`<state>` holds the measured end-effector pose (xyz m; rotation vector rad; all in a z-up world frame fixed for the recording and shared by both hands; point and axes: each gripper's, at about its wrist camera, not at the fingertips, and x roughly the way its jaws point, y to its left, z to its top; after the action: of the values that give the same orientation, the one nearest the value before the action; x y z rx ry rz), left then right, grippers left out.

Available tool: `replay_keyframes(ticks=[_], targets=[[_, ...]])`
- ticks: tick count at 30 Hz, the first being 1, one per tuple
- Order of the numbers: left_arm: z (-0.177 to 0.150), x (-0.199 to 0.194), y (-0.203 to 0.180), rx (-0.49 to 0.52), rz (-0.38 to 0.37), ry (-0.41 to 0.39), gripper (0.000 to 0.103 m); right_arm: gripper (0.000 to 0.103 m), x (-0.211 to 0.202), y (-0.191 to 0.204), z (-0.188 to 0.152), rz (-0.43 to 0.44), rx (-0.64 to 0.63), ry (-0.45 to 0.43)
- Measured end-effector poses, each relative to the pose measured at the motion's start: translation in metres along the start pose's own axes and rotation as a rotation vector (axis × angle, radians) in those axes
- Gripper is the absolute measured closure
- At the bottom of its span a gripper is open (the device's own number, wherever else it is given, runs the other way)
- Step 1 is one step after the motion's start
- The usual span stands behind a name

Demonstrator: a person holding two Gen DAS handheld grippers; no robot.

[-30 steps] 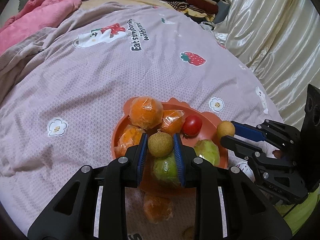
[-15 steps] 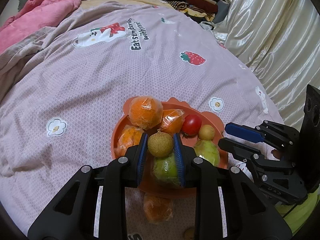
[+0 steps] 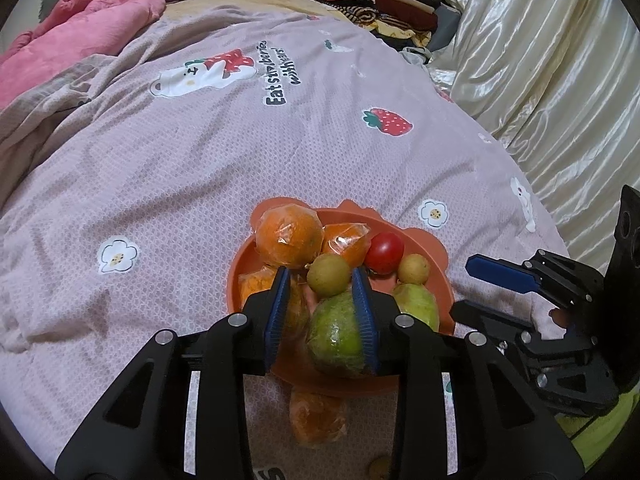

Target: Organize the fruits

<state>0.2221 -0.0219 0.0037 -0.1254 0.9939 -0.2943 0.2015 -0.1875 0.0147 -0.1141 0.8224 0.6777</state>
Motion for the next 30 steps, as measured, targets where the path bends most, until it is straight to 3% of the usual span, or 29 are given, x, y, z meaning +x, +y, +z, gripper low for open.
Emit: replay_keyframes(ticks=[6, 10, 30], targets=[[0.0, -0.003, 0.003, -0.008, -0.002, -0.011, 0.072, 0.057, -0.002, 0.001, -0.001, 0.002, 0.003, -0.004], [0.001, -0.008, 0.005, -0.014, -0.005, -0.024, 0.07, 0.048, -0.005, 0.001, -0.002, 0.007, 0.009, -0.01], [0.003, -0.041, 0.022, -0.072, 0.03, -0.097, 0.039, 0.028, -0.013, 0.005, -0.007, -0.02, 0.013, -0.012]])
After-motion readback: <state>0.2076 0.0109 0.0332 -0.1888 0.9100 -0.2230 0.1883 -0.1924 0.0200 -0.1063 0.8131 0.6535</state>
